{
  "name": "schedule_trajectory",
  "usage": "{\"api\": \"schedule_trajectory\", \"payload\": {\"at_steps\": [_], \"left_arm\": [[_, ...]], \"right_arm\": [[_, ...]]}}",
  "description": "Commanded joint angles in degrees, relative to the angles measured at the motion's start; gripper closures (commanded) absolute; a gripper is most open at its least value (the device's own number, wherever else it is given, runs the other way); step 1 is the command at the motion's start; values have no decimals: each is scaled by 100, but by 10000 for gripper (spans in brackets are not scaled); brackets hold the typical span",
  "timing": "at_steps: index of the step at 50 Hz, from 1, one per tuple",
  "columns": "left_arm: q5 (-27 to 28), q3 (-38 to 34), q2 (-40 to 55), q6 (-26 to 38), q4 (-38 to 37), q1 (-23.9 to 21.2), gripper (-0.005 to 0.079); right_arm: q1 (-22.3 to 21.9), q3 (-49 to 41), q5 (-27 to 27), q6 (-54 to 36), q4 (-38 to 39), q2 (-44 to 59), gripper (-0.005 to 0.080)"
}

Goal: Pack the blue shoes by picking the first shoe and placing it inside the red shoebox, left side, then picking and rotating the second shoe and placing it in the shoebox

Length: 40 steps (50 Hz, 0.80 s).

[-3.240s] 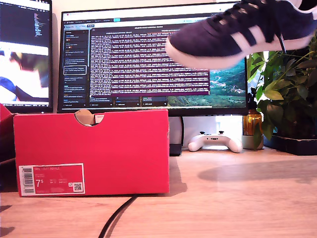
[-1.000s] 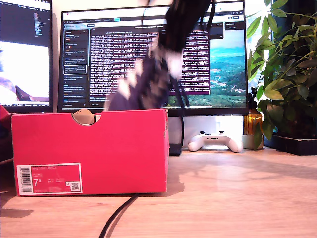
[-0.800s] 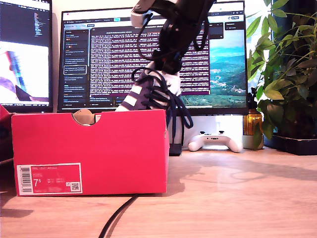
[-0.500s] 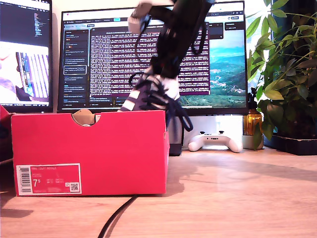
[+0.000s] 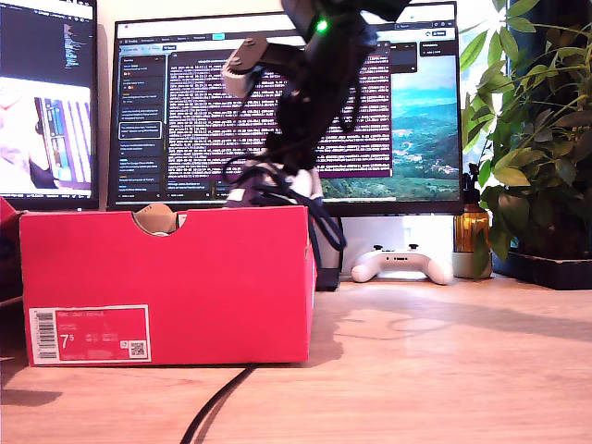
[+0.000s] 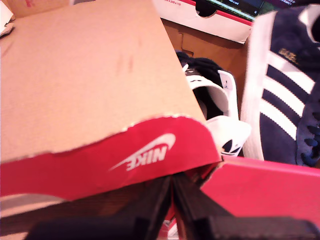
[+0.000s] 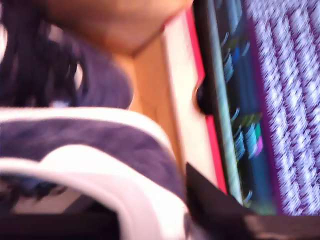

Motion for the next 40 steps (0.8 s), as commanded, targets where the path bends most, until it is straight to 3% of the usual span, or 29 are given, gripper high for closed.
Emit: {"api": "schedule_trajectory", "payload": {"at_steps": [1,19,27,32,36,40], "left_arm": [[4,-168,15,-9,-2,-4,764],[2,-168,13,-7,-269,-4,764],[2,-168,13,-9,-339,-4,764],[0,-170,13,-7,-378,-4,764],[2,-168,13,-7,-380,-4,764],[28,-168,13,15,-382,-4,764]], "right_arm": [[254,-131,17,85,26,254,484],[275,-105,774,85,-59,254,483],[398,-24,1604,105,-122,238,491],[520,107,2157,157,-223,216,595],[625,286,2603,343,-358,210,762],[697,501,2774,1032,-549,190,761]]}}
